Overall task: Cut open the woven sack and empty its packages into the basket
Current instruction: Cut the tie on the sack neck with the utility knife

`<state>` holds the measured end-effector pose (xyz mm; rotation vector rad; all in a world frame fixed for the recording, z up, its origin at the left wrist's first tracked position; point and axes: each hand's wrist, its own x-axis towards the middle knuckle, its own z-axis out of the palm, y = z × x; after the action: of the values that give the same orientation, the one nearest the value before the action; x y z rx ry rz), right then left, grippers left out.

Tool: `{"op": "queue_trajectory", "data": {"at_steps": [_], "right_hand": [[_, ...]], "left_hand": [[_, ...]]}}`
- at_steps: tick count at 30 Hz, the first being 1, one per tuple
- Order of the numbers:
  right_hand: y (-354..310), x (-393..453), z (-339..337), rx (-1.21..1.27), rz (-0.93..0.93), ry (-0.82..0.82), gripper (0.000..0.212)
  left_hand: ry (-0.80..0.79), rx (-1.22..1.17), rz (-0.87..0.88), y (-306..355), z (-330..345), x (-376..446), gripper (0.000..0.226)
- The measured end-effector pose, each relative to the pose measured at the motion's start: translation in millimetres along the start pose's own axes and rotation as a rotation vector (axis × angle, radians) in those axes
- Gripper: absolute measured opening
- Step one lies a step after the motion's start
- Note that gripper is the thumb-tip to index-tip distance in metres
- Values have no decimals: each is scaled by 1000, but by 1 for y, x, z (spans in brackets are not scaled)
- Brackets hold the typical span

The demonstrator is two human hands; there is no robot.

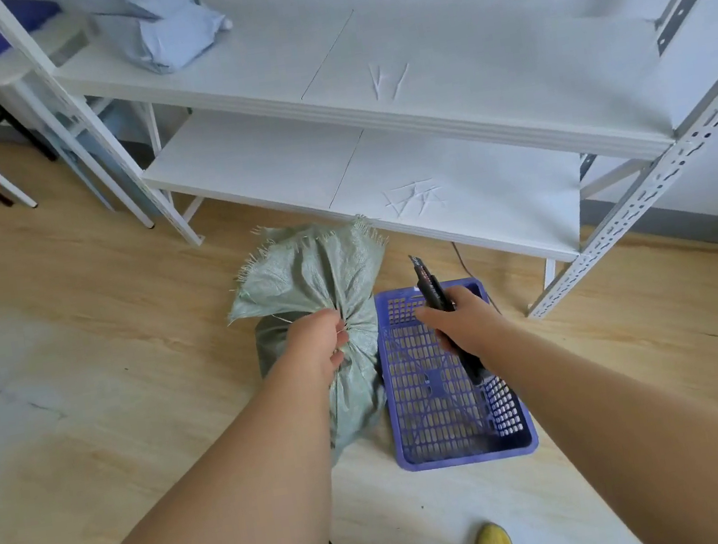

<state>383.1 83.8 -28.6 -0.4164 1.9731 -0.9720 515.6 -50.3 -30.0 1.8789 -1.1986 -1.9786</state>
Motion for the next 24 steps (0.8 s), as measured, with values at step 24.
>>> {"op": "queue_trajectory", "data": {"at_steps": [24], "right_hand": [[19, 89, 133, 40, 186, 173, 49]], "left_hand": [[-161, 635, 236, 29, -70, 131, 37]]}}
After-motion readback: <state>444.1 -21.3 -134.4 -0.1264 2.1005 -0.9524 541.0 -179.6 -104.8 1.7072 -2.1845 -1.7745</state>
